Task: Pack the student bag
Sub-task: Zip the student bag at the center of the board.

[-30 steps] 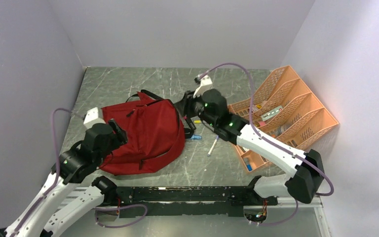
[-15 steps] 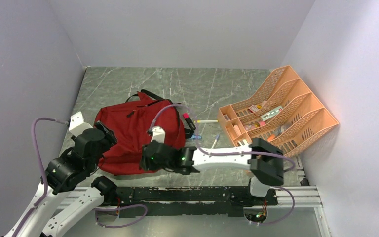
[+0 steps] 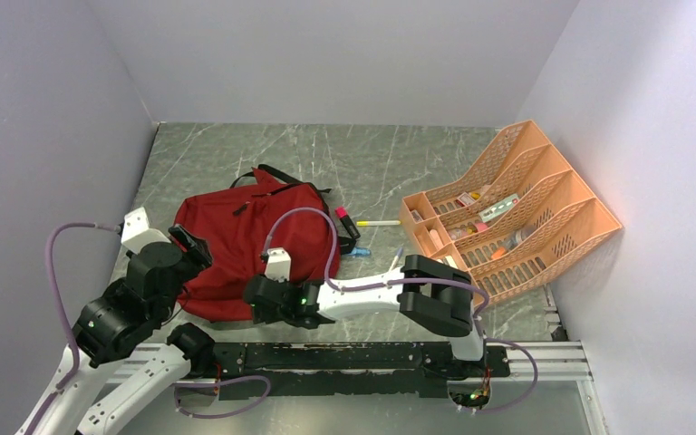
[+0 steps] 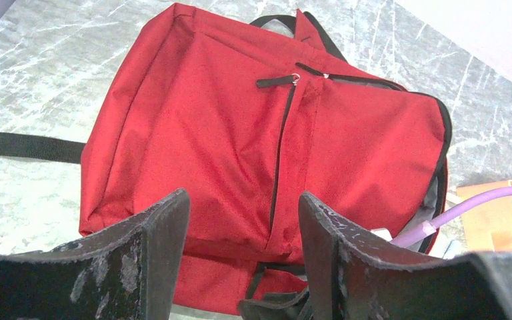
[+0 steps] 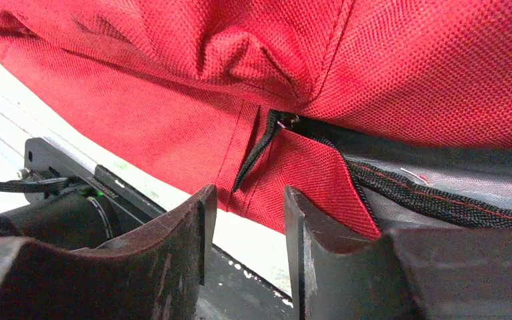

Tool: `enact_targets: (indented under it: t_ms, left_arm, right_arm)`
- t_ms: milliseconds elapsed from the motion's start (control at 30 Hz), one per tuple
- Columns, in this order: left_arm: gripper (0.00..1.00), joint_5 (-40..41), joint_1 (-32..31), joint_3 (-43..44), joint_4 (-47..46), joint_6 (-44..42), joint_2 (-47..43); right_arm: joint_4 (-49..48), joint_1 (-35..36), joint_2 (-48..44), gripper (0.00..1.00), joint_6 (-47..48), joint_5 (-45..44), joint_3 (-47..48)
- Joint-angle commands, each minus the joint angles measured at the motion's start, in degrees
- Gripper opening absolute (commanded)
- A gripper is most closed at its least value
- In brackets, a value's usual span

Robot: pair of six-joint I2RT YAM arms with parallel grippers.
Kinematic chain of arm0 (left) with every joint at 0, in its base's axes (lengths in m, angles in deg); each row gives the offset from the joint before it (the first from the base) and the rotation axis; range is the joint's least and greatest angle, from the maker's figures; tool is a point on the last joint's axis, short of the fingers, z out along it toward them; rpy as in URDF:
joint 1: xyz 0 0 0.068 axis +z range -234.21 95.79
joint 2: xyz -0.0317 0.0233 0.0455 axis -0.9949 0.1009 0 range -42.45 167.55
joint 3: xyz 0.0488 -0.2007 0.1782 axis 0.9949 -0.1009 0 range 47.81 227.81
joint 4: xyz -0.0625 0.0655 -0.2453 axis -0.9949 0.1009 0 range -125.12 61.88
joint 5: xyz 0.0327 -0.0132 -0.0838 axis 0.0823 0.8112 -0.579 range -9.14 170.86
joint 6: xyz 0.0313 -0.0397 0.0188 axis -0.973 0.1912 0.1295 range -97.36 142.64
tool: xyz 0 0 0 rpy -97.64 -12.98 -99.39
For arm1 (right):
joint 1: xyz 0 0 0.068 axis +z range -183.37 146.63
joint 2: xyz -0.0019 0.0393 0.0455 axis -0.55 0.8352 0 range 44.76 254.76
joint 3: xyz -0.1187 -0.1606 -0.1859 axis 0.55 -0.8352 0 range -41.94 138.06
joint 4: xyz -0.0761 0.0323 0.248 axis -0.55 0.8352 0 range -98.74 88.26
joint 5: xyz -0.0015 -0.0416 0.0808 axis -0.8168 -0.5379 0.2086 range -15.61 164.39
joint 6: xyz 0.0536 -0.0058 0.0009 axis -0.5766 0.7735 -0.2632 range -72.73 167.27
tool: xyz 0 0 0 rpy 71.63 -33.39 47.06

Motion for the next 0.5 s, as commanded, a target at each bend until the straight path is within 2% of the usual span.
enact_targets:
  t_ms: [0,233,467]
  left_arm:
    - [0.65,-1.27,0.35,-0.62,-2.94,-1.94,-1.00]
    - [0.65,-2.34,0.35,-0.84,-3.99,-3.06,-0.85]
    - [0.65,-3.03,0.31,-1.06,-4.67,-3.90,-0.93]
  right_arm:
    - [0.52,0.07,1.09,0.45,-1.84,-4.99,2.98]
    - [3.42,0.05,4.99,0.45,-2.35,-7.14,6.27]
    - [6.01,-0.03,7.28,0.40,-2.78,-7.87,7.88]
